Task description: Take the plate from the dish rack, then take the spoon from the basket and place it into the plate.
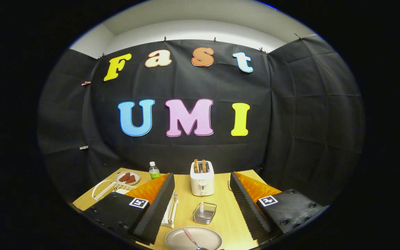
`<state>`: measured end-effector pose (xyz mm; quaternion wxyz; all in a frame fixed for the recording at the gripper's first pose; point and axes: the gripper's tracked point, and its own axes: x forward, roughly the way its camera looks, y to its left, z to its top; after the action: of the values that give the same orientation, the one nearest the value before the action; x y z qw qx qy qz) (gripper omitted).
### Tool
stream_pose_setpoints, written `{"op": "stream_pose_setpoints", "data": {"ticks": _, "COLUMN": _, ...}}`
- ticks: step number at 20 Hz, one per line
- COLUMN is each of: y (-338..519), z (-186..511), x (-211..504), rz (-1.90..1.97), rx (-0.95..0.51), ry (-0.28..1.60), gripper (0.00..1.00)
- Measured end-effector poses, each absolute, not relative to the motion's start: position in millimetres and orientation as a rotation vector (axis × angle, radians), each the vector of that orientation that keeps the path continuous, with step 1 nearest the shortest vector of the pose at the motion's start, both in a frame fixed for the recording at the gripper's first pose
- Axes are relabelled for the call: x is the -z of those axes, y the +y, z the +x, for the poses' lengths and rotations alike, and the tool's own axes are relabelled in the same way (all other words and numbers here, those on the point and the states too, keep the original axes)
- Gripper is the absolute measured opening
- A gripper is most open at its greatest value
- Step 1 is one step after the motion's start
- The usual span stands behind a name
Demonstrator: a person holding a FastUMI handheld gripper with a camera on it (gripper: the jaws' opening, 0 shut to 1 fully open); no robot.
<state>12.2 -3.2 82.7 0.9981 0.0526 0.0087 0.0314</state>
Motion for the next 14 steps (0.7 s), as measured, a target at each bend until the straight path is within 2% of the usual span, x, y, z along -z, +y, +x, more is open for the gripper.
{"op": "stream_pose_setpoints", "data": {"ticks": 14, "y": 21, "z": 18, "x": -85, "rz": 0.09, "rx": -0.092, "ry": 0.016, "gripper": 0.98}}
